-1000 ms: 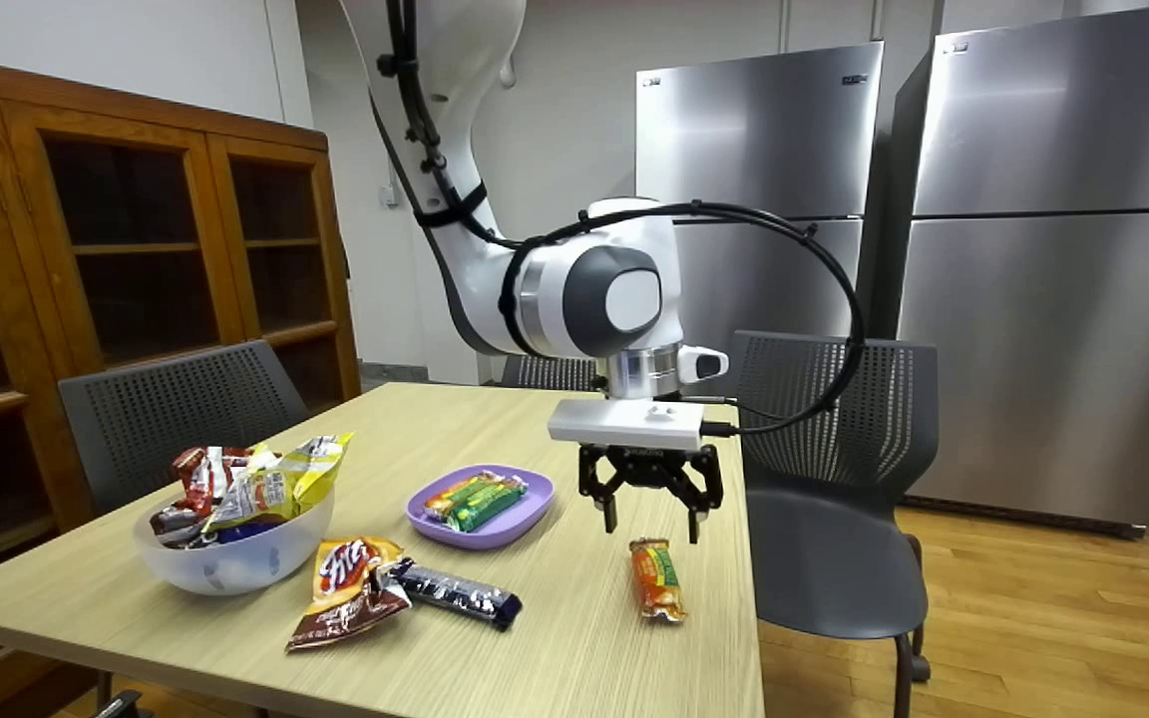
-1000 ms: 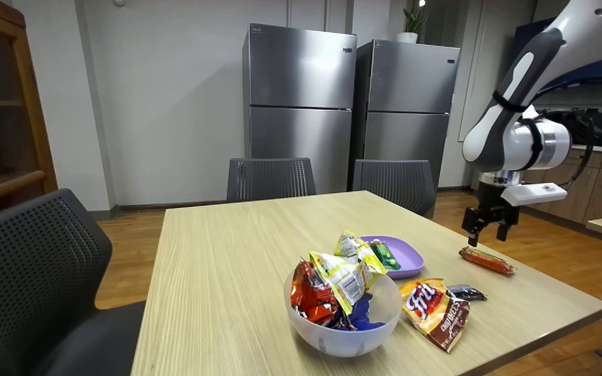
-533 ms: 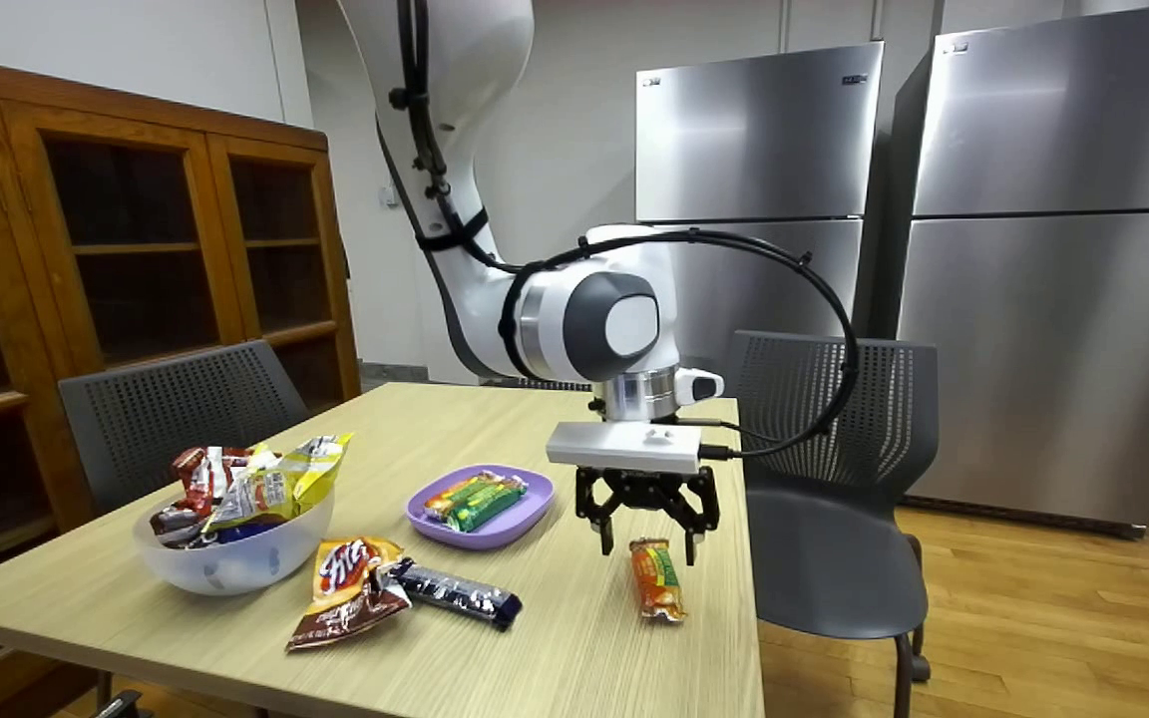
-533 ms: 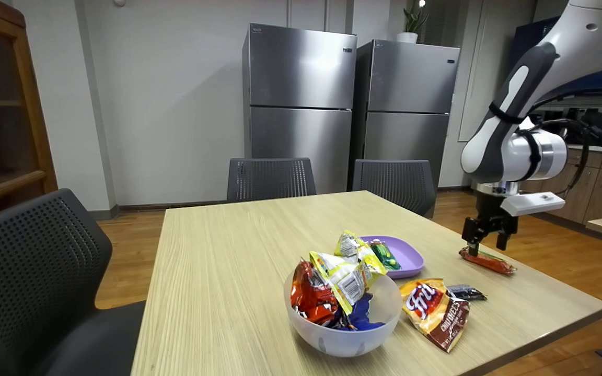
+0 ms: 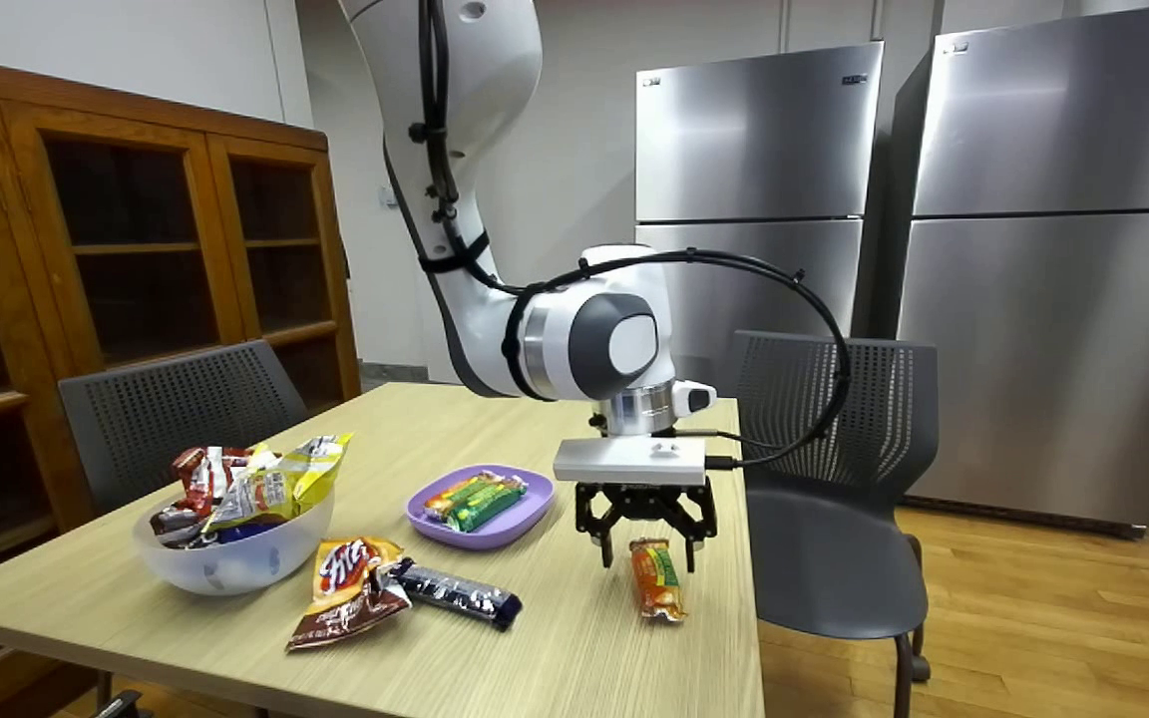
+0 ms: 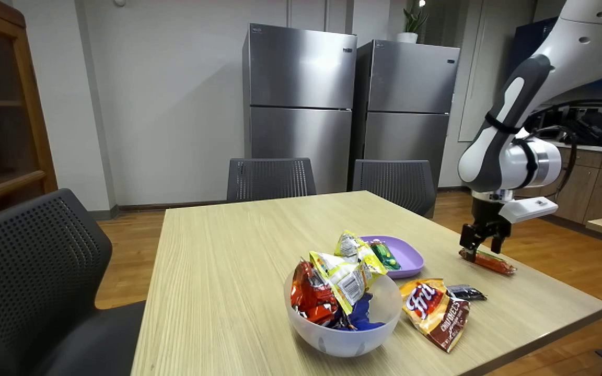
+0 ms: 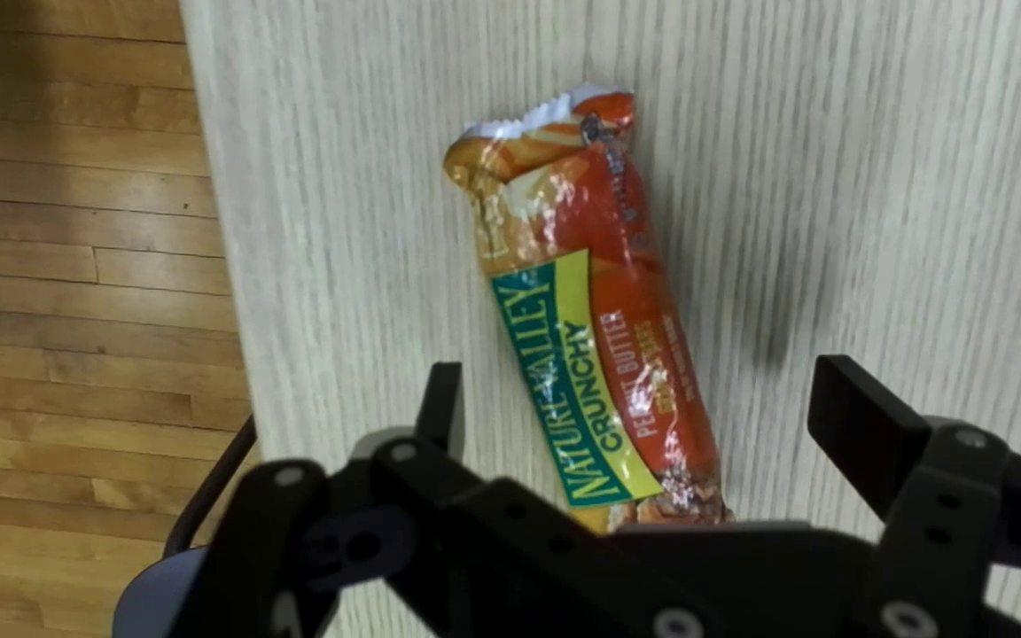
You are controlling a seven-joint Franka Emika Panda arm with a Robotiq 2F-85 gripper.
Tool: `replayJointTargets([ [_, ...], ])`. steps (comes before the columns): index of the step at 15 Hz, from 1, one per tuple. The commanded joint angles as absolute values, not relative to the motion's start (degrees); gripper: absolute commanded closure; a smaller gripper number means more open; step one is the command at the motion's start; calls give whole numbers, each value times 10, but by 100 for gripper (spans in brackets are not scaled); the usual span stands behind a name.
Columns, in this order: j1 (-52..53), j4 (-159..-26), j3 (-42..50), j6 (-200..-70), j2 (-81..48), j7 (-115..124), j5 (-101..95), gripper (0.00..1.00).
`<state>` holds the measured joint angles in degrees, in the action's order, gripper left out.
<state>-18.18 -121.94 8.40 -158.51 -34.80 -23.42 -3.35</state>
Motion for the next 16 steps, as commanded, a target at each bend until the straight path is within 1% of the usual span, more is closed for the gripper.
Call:
replayJointTargets([
  [1,-221,-1210,51,-1583,-351,-284,-48,0],
  [7,-251,-1209,34,-1582,-351,-339,-50,0],
  [8,-255,-1210,32,-1584,-351,-348,-49,25],
  [9,-257,-1211,31,-1587,-351,-355,-50,26],
  [10,-258,-1211,31,-1587,-351,-359,-49,32],
  [11,-258,-1211,31,-1587,-351,-363,-49,42],
  [12,-259,-1210,31,-1586,-352,-368,-48,49],
  [14,-259,-1211,31,-1587,-352,-372,-48,67],
  [16,-255,-1215,34,-1586,-346,-371,-50,82],
])
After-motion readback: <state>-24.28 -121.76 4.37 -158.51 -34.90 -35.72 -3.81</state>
